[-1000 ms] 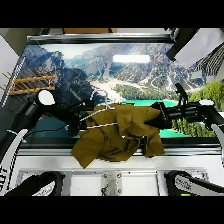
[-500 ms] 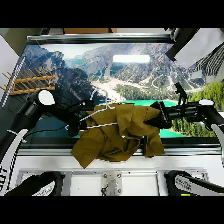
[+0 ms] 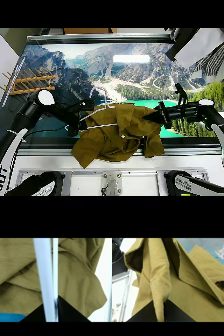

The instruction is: Fold the clothes and pants, and hang the long-sleeved shirts on hangers.

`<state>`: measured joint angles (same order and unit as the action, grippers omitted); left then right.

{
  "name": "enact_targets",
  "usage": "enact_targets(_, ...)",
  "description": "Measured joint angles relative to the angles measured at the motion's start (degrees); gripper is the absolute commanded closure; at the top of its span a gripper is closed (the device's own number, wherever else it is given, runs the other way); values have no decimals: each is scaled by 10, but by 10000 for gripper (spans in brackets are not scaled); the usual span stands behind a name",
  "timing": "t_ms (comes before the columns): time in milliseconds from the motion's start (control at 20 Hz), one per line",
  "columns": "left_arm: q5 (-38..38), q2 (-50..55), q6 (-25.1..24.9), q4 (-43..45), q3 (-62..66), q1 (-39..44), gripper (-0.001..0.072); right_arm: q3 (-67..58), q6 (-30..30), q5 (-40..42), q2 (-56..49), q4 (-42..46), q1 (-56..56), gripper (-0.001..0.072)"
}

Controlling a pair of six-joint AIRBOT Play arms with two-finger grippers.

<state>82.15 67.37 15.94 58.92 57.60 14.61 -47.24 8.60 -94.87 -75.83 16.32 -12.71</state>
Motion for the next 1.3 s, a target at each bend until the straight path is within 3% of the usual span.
enact_targets(550, -3, 0, 0, 0, 0, 0, 677, 0, -4, 4, 0, 0, 0, 700)
enact_targets(600, -3, 0, -1, 0, 0, 0, 475, 0, -5, 4, 0, -1, 0, 700)
enact_targets(650, -15, 0, 0, -9, 0, 0, 340, 0, -15, 4, 0, -1, 0, 699)
enact_targets(700, -24, 0, 3, -31, 2, 2, 321, 1, -15, 8, 0, -1, 2, 700)
enact_targets(1300, -8, -3, 113, -2, 1, -12, 321, 1, -14, 11, 0, -1, 0, 701)
